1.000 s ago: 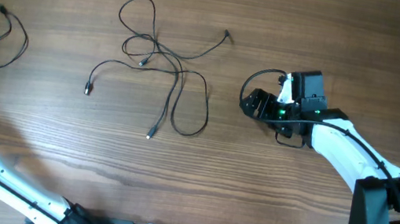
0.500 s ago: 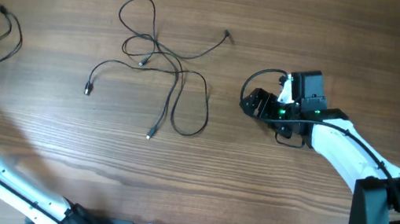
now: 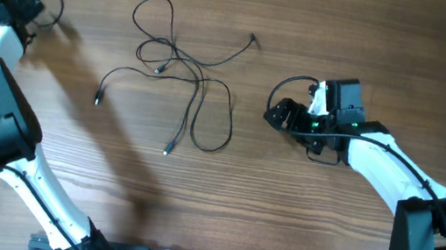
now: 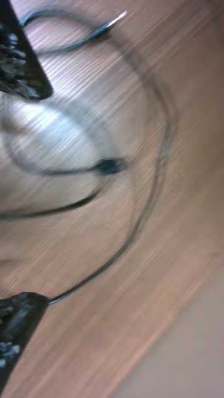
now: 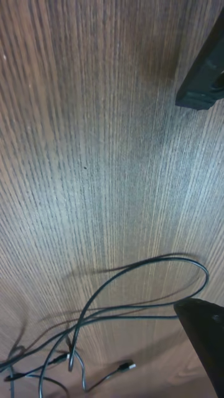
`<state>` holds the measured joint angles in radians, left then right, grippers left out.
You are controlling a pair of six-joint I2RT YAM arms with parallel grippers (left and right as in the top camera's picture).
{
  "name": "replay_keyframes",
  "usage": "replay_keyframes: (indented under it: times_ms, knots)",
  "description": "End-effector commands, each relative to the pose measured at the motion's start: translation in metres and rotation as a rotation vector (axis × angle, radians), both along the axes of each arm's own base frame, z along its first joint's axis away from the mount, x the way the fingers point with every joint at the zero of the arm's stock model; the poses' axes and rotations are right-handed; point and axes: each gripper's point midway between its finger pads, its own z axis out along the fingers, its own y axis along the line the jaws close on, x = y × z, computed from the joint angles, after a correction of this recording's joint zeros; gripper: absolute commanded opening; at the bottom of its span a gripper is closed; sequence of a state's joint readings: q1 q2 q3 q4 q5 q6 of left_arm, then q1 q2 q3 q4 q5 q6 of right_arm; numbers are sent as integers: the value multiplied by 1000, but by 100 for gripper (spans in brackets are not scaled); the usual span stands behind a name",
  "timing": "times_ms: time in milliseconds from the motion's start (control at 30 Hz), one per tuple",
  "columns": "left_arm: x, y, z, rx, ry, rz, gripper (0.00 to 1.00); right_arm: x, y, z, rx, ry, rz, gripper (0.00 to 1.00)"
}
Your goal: Untangle cables
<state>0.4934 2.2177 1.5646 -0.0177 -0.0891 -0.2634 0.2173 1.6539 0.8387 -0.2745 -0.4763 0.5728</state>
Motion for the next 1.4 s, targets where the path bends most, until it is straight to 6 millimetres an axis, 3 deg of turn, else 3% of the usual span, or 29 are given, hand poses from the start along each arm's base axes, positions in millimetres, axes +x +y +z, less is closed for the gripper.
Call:
replay_keyframes:
  times_ms: [0,33,100,167,233,333,367,433,533,567,633,667,700,767,833,867,900,1000,1067,1200,1267,1333,1367]
  knots:
    - [28,-79,80,-144,-175,-218,100,21,-19,45,34,-129,-63,100]
    - [35,-110,109,-166,-226,-316,100,27,-31,64,29,-188,-98,100]
    - [38,-152,143,-189,-280,-435,100,30,-45,86,12,-252,-141,100]
    - [39,-182,160,-189,-293,-487,100,26,-60,102,-43,-302,-170,100]
    - [37,-232,145,-223,-227,-646,100,20,-71,104,-131,-327,-155,100]
    - [20,-321,88,-23,1,-1062,100,14,-80,93,-187,-287,-170,100]
    - [19,-332,74,49,53,-1114,99,14,-81,92,-196,-285,-173,100]
    - [21,-340,43,224,180,-1158,100,14,-84,92,-215,-292,-171,100]
    - [36,-330,20,361,251,-1092,99,13,-84,90,-233,-298,-141,100]
    - [41,-328,16,369,241,-1085,92,13,-84,89,-234,-294,-141,100]
    - [42,-319,7,360,252,-1071,71,13,-84,83,-236,-278,-138,100]
    - [41,-315,6,357,258,-1064,49,13,-84,81,-237,-270,-139,100]
    - [41,-312,6,355,259,-1059,9,14,-84,79,-237,-267,-139,100]
    - [40,-310,12,313,244,-1017,4,15,-84,76,-237,-262,-138,100]
    - [40,-317,43,221,158,-949,4,16,-83,77,-234,-267,-137,100]
    - [38,-327,67,173,89,-959,4,16,-79,79,-214,-273,-123,100]
    - [33,-347,103,93,-21,-1013,4,16,-70,84,-166,-288,-96,100]
    - [-2,-407,208,-28,-338,-1308,4,20,-19,110,46,-413,62,100]
    - [-20,-417,256,-50,-445,-1331,4,25,14,114,96,-495,152,100]
    - [-46,-436,306,-196,-528,-1291,4,30,81,102,222,-498,210,100]
    - [-65,-460,326,-209,-579,-1370,4,26,110,107,292,-539,271,100]
    - [-93,-498,355,-197,-671,-1507,4,22,128,117,337,-583,303,100]
    - [-101,-508,363,-187,-700,-1533,4,24,131,118,331,-596,292,100]
